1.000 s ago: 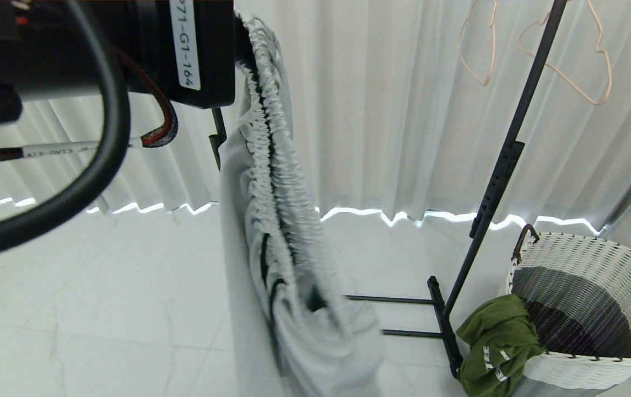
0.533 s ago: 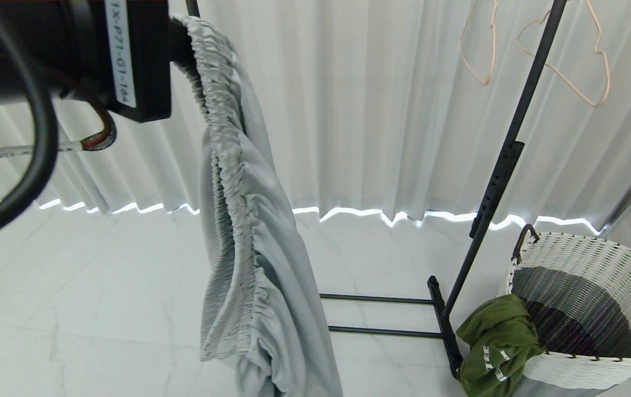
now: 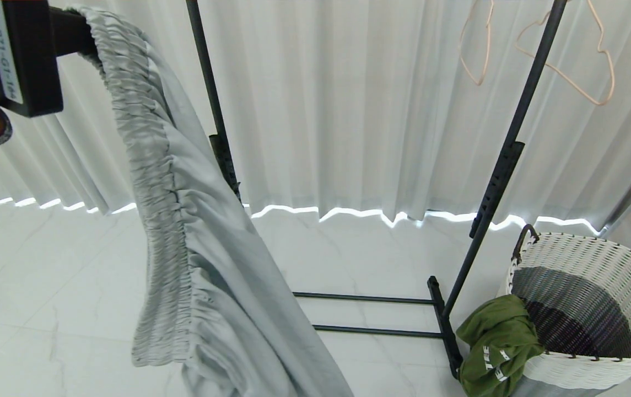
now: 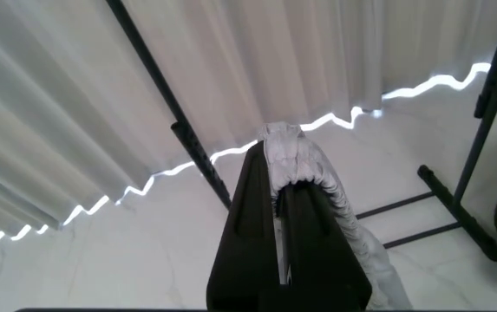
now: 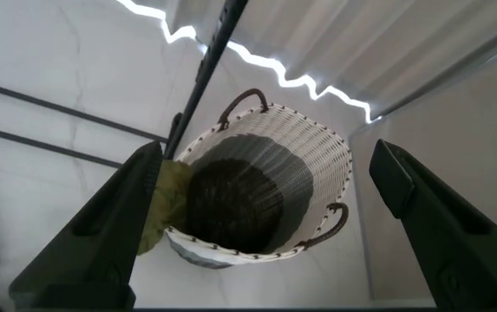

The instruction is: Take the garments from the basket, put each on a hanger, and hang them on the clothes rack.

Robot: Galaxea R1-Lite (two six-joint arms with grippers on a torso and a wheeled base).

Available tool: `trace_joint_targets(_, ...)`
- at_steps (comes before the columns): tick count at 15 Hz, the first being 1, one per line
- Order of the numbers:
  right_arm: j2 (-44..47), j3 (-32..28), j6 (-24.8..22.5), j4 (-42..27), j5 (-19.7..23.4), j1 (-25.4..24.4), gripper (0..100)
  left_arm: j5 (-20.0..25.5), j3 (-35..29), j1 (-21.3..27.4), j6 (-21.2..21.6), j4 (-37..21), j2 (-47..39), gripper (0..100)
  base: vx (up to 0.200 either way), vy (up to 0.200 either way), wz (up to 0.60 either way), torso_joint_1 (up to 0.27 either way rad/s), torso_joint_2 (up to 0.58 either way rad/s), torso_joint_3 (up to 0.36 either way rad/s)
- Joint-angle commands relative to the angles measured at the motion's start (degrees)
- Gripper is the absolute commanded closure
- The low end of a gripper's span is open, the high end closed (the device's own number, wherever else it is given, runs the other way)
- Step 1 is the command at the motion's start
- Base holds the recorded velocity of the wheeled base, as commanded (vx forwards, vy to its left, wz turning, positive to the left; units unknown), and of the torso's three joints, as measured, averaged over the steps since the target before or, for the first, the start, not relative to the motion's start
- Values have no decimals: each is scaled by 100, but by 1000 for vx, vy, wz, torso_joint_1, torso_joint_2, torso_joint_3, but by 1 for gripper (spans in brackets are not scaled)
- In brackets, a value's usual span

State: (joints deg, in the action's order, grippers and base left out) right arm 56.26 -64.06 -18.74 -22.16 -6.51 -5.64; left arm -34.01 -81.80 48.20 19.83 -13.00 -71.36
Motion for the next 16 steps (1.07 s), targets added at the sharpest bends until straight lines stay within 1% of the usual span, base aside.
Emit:
trace_joint_targets(1, -19, 17, 2, 1, 1, 20, 0, 0, 155, -13, 3, -1, 140, 100, 0, 0, 0, 0, 0, 0)
trace_joint_targets(6, -27, -10, 98, 1, -17, 20, 0, 0, 199, -21, -6, 8, 149, 100, 0, 0, 0, 0, -11, -7)
trace_joint_targets(10, -19, -1, 98, 1, -26, 28, 0, 0, 199, -21, 12, 51, 158, 100, 0, 0, 0, 50, -245, -276)
trace_joint_targets(12, -19, -1, 98, 1, -35, 28, 0, 0, 208, -21, 56, 51, 140, 100, 0, 0, 0, 115, -549, -332)
trace_joint_targets(16, -1, -1, 98, 1, -26, 274, 0, 0, 322, -21, 56, 51, 140, 100, 0, 0, 0, 129, -481, -320)
